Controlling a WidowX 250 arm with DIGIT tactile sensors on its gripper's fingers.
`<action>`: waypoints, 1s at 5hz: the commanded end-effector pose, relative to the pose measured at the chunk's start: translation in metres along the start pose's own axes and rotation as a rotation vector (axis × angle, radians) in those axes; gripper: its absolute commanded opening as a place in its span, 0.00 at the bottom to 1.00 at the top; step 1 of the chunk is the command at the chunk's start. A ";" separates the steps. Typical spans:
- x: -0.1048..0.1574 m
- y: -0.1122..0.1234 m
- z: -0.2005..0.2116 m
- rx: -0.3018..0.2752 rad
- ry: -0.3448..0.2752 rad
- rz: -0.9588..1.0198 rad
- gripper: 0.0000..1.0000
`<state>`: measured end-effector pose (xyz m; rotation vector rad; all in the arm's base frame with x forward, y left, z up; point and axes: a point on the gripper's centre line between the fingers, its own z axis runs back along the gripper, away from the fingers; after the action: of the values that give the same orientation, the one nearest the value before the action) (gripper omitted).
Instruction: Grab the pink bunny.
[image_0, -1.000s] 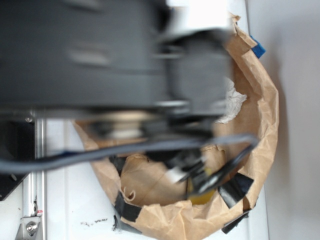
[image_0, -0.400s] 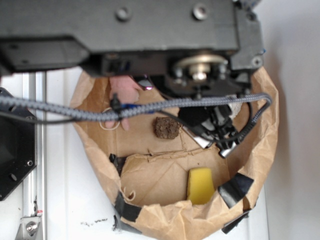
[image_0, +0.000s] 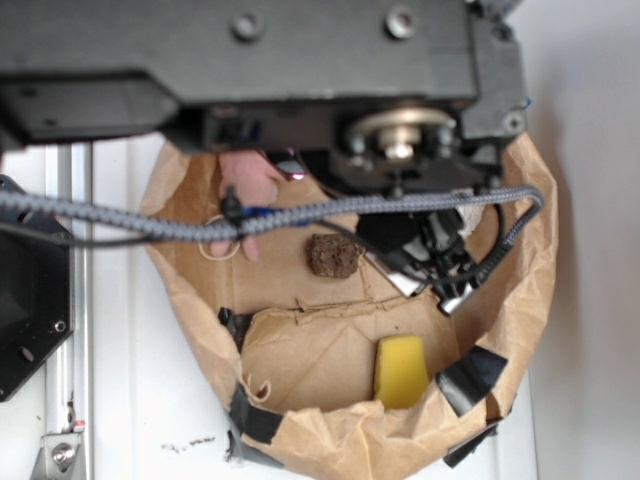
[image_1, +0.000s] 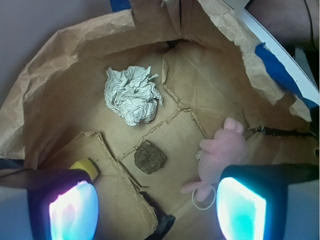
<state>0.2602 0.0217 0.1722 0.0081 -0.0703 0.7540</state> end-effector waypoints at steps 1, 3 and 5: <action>0.013 0.008 -0.022 -0.016 -0.011 -0.001 1.00; -0.003 0.009 -0.056 0.028 -0.018 -0.019 1.00; -0.054 0.013 -0.063 0.010 -0.076 0.076 1.00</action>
<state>0.2150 -0.0050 0.0993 0.0609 -0.1061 0.8245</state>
